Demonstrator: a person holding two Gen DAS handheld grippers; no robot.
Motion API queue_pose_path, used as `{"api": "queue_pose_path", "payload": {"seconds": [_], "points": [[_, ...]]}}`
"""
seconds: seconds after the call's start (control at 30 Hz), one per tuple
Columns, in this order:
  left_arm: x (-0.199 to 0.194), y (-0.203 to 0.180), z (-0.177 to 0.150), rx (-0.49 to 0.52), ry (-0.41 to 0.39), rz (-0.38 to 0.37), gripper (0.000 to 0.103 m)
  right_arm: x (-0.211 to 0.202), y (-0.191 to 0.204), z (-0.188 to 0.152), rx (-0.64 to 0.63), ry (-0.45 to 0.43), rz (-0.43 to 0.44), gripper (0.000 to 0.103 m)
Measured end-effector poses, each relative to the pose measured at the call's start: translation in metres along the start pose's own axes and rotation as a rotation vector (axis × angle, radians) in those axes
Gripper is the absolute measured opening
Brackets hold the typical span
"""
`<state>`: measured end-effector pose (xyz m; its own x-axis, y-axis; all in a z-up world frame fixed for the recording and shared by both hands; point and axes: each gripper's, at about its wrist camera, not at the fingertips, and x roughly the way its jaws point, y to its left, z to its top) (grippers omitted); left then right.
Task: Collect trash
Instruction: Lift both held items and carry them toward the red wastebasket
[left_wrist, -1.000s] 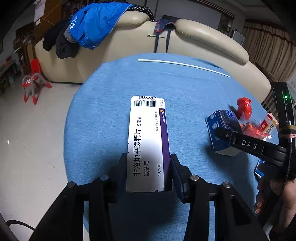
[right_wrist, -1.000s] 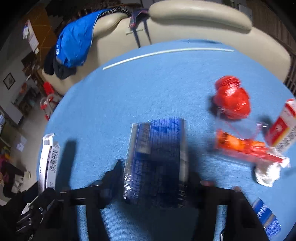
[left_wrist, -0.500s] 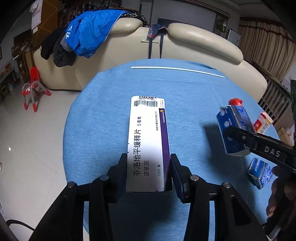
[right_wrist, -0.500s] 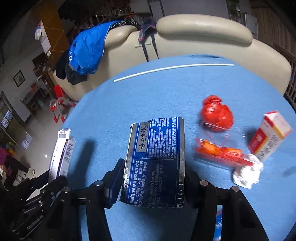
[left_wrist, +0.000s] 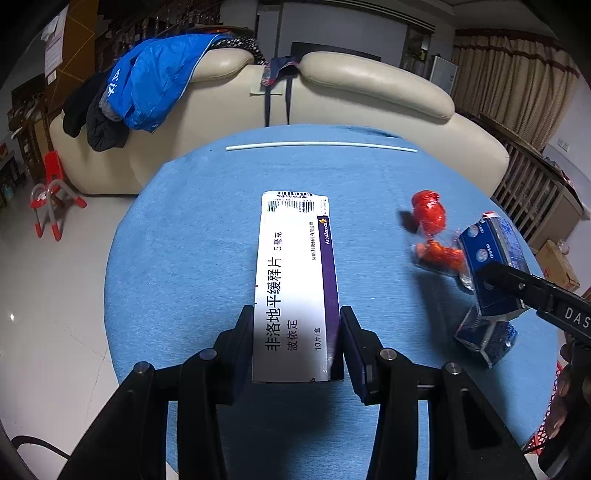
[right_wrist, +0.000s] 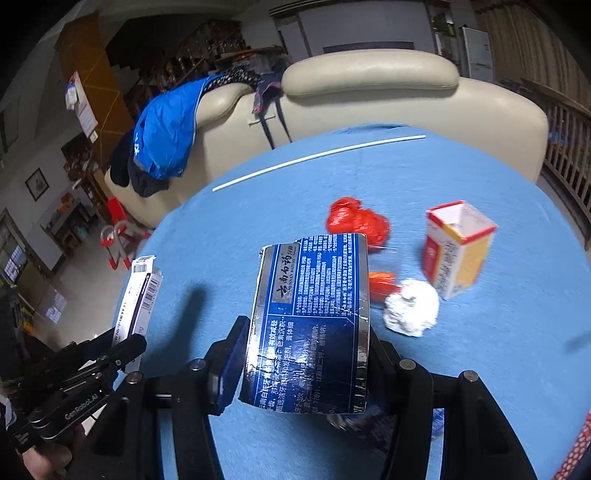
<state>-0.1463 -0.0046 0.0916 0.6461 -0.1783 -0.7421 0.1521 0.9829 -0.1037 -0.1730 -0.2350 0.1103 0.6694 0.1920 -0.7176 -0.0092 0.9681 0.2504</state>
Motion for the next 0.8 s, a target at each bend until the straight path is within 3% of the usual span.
{"api": "queue_pose_path", "payload": {"seconds": [0.37, 0.8], "points": [[-0.006, -0.02, -0.001, 0.039, -0.01, -0.027, 0.047, -0.034, -0.036, -0.011, 0.064, -0.042, -0.012, 0.059], [-0.009, -0.046, -0.005, 0.086, -0.002, -0.056, 0.047, -0.043, -0.057, -0.031, 0.111, -0.033, -0.048, 0.059]]}}
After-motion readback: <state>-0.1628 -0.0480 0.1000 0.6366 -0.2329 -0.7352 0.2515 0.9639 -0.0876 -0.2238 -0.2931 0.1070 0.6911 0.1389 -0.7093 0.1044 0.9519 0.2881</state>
